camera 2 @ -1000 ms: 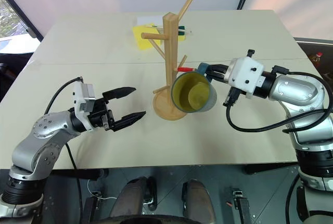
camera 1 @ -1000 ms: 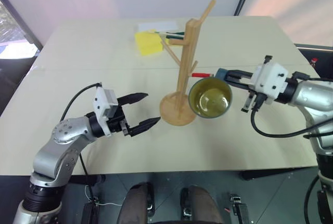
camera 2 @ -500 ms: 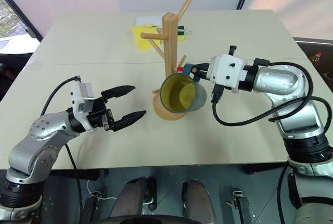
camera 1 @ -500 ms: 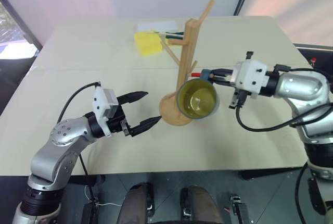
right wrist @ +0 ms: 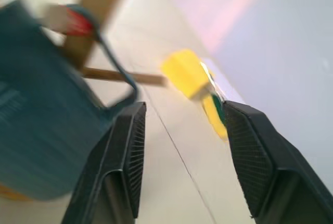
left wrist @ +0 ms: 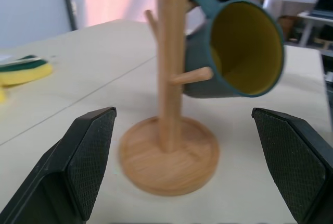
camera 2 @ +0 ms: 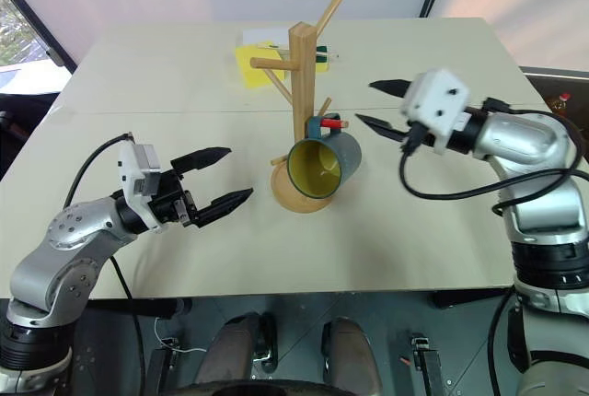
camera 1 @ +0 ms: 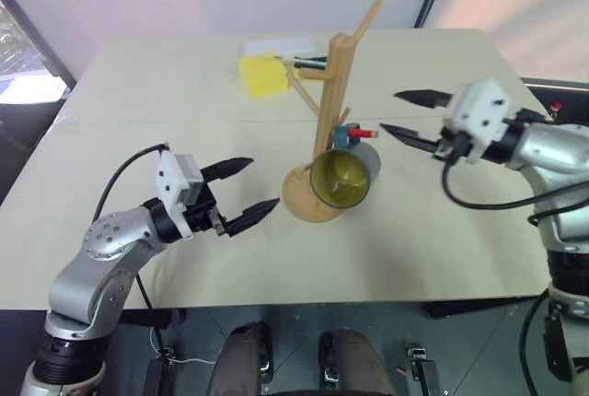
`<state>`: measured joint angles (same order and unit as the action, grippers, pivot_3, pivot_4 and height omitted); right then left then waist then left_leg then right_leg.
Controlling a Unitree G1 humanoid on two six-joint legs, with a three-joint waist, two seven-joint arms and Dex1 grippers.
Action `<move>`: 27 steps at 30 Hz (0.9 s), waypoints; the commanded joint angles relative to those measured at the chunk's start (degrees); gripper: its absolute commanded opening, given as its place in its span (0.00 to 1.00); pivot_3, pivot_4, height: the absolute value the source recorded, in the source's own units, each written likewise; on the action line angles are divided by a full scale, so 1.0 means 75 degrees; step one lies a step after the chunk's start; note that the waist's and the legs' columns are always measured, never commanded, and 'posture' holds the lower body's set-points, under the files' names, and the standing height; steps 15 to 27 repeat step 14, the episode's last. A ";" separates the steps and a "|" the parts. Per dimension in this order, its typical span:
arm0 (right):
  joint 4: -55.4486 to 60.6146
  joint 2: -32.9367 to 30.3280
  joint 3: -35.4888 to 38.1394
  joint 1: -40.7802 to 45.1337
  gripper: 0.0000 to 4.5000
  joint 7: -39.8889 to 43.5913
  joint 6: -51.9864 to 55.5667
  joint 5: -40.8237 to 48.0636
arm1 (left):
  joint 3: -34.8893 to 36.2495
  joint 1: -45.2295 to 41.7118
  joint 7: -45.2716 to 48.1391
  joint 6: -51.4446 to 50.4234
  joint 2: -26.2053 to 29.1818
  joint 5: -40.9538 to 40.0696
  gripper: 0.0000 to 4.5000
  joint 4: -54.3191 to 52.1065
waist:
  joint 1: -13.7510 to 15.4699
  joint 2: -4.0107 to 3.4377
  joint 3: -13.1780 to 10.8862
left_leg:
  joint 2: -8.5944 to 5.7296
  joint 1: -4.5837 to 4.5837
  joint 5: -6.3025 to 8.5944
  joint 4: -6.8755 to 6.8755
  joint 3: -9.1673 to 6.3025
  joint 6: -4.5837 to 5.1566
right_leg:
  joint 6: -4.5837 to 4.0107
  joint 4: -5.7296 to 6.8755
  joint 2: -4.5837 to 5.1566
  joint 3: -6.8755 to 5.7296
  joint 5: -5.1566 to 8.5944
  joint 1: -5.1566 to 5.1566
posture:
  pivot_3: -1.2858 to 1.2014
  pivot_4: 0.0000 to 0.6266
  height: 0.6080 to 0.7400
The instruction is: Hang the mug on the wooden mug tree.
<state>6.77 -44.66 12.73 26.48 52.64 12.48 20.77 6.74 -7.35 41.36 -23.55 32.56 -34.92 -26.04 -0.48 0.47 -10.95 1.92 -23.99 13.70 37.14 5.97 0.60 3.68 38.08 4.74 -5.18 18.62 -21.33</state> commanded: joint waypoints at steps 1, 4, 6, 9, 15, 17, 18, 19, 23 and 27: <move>-0.0590 0.0477 0.0733 -0.0651 0.53 -0.0279 0.0306 0.0685 | 0.0539 0.0056 -0.0705 0.0329 -0.0279 0.0430 1.00 0.0675 | -0.0007 0.0001 0.0000 | 0.0000 -0.0001 0.0008 0.0001 0.0001 0.0014 | 0.0000 0.0001 0.0000 0.0000 0.0000 -0.0002 | 0.52 0.24 0.93; -0.0995 0.0996 0.0803 -0.1076 0.53 -0.0612 0.0118 0.0638 | 0.0859 0.0110 -0.1264 0.0649 -0.0627 0.0752 1.00 0.1318 | -0.0042 -0.0004 -0.0002 | 0.0000 0.0003 0.0009 0.0001 0.0002 0.0018 | -0.0001 0.0010 0.0000 0.0001 -0.0001 -0.0005 | 0.52 0.24 0.93; -0.1256 0.1335 0.0747 -0.1286 0.53 -0.0835 -0.0161 0.0503 | 0.1044 0.0141 -0.1679 0.0823 -0.0869 0.0965 1.00 0.1718 | -0.0059 -0.0005 -0.0001 | 0.0000 0.0007 0.0008 0.0001 0.0003 0.0017 | 0.0000 0.0014 -0.0001 0.0003 -0.0001 -0.0005 | 0.52 0.24 0.93; -0.1634 0.2007 0.0686 -0.1402 0.53 -0.1266 -0.0468 0.0447 | 0.1139 0.0396 -0.2117 0.1261 -0.1168 0.1427 1.00 0.2137 | -0.0051 -0.0005 0.0000 | 0.0001 0.0007 0.0007 0.0000 0.0004 0.0015 | 0.0000 0.0018 -0.0004 0.0003 -0.0001 -0.0009 | 0.52 0.24 0.93; -0.2073 0.2471 0.0511 -0.1386 0.53 -0.1375 -0.0745 0.0391 | 0.1199 0.0833 -0.2379 0.1408 -0.1446 0.1565 1.00 0.2308 | -0.0035 -0.0005 0.0000 | -0.0001 0.0004 0.0008 0.0000 0.0005 0.0015 | 0.0000 0.0016 0.0000 0.0003 -0.0001 -0.0009 | 0.52 0.24 0.93; -0.2073 0.2471 0.0511 -0.1386 0.53 -0.1375 -0.0745 0.0391 | 0.1199 0.0833 -0.2379 0.1408 -0.1446 0.1565 1.00 0.2308 | -0.0035 -0.0005 0.0000 | -0.0001 0.0004 0.0008 0.0000 0.0005 0.0015 | 0.0000 0.0016 0.0000 0.0003 -0.0001 -0.0009 | 0.52 0.24 0.93; -0.2073 0.2471 0.0511 -0.1386 0.53 -0.1375 -0.0745 0.0391 | 0.1199 0.0833 -0.2379 0.1408 -0.1446 0.1565 1.00 0.2308 | -0.0035 -0.0005 0.0000 | -0.0001 0.0004 0.0008 0.0000 0.0005 0.0015 | 0.0000 0.0016 0.0000 0.0003 -0.0001 -0.0009 | 0.52 0.24 0.93; -0.2073 0.2471 0.0511 -0.1386 0.53 -0.1375 -0.0745 0.0391 | 0.1199 0.0833 -0.2379 0.1408 -0.1446 0.1565 1.00 0.2308 | -0.0035 -0.0005 0.0000 | -0.0001 0.0004 0.0008 0.0000 0.0005 0.0015 | 0.0000 0.0016 0.0000 0.0003 -0.0001 -0.0009 | 0.52 0.24 0.93; -0.2073 0.2471 0.0511 -0.1386 0.53 -0.1375 -0.0745 0.0391 | 0.1199 0.0833 -0.2379 0.1408 -0.1446 0.1565 1.00 0.2308 | -0.0035 -0.0005 0.0000 | -0.0001 0.0004 0.0008 0.0000 0.0005 0.0015 | 0.0000 0.0016 0.0000 0.0003 -0.0001 -0.0009 | 0.52 0.24 0.93; -0.2073 0.2471 0.0511 -0.1386 0.53 -0.1375 -0.0745 0.0391 | 0.1199 0.0833 -0.2379 0.1408 -0.1446 0.1565 1.00 0.2308 | -0.0035 -0.0005 0.0000 | -0.0001 0.0004 0.0008 0.0000 0.0005 0.0015 | 0.0000 0.0016 0.0000 0.0003 -0.0001 -0.0009 | 0.52 0.24 0.93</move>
